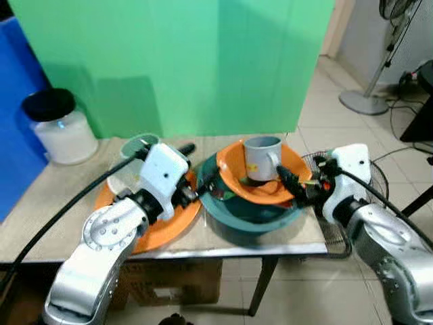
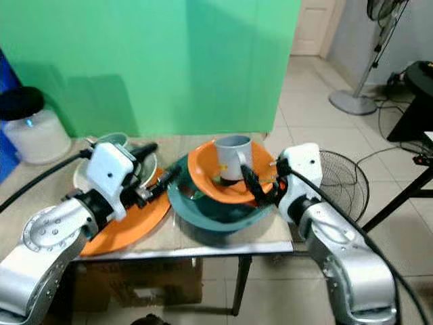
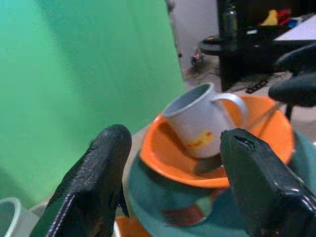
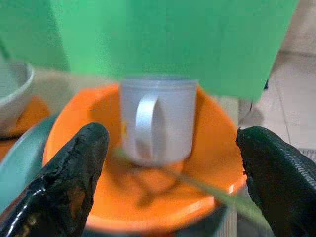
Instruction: Setting the table
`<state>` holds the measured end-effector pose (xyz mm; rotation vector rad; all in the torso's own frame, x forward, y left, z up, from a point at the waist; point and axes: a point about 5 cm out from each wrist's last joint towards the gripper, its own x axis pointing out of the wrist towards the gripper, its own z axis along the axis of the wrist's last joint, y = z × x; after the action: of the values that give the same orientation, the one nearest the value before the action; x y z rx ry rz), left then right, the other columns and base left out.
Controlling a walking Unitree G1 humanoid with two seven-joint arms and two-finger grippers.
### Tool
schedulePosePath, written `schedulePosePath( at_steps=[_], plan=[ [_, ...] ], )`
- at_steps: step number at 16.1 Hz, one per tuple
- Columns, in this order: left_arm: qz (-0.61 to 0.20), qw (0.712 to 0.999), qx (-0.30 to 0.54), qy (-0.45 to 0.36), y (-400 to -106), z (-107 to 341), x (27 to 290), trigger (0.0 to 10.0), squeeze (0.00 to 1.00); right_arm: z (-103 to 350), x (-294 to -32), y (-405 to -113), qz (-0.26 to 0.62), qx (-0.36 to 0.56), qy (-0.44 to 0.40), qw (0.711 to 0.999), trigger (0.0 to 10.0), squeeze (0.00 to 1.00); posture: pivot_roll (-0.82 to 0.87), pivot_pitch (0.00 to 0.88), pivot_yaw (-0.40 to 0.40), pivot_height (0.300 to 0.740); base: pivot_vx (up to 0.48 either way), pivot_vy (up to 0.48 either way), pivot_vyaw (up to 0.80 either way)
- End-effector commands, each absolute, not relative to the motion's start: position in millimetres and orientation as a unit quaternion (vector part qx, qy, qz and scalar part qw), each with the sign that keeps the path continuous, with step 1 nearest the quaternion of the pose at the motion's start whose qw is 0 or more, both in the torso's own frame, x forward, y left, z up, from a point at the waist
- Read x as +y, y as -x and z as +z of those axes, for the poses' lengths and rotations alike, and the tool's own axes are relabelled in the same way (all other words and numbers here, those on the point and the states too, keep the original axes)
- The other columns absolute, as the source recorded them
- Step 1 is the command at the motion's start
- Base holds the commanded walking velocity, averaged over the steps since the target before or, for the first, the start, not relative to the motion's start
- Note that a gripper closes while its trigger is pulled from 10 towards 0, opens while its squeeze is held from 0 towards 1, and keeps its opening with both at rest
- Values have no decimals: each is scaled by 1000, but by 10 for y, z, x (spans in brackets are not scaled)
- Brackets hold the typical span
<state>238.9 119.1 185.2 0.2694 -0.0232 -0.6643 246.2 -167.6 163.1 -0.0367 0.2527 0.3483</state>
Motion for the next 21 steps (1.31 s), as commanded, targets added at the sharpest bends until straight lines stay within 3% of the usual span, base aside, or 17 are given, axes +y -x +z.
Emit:
schedulePosePath(
  at_steps=[1,3,4,5,9,10,11,13,14,15,16,21],
  plan=[
    [-339,931,-16,-137,-2397,1896,1166,10000,0,1633,-1623,-2440,194,136,19,971,10000,1000,29,7,25,740,0,0,0],
    [-372,920,-1,-125,-2395,1881,1140,10000,8,1621,-1551,-2476,203,138,19,969,10000,1000,17,6,33,740,0,0,0],
    [-380,917,2,-122,-2391,1877,1134,10000,557,1621,-1528,-2492,206,136,20,969,10000,1000,17,6,33,740,0,0,0],
    [-394,912,5,-112,-2378,1872,1121,10000,1000,1616,-1495,-2545,202,134,23,970,10000,1000,12,9,35,740,0,0,0],
    [-420,898,33,-128,-2306,1767,1092,10000,1000,1556,-1382,-2751,175,152,-1,973,10000,1000,13,20,29,740,0,0,0],
    [-421,897,38,-131,-2307,1761,1100,10000,1000,1517,-1295,-2803,184,164,-7,969,10000,67,15,20,28,740,0,0,0],
    [-422,896,40,-133,-2306,1758,1102,10000,1000,1495,-1248,-2834,189,172,-4,967,10000,0,19,19,24,740,0,0,0],
    [-420,895,43,-144,-2304,1745,1115,10000,1000,1491,-1170,-2893,193,175,-5,966,10000,0,23,19,21,740,0,0,0],
    [-418,896,43,-145,-2301,1741,1118,10000,1000,1496,-1162,-2917,188,173,-10,967,5647,0,25,17,18,740,0,0,0],
    [-416,896,43,-146,-2300,1738,1120,10000,965,1497,-1166,-2935,181,173,-16,968,2039,0,27,18,15,740,0,0,0],
    [-415,897,44,-146,-2297,1737,1118,10000,969,1497,-1171,-2947,178,173,-17,969,0,0,27,18,15,740,0,0,0],
    [-411,900,47,-137,-2302,1715,1133,10000,980,1520,-1148,-2965,182,169,-15,969,0,0,28,18,15,740,0,0,0]
  ],
)
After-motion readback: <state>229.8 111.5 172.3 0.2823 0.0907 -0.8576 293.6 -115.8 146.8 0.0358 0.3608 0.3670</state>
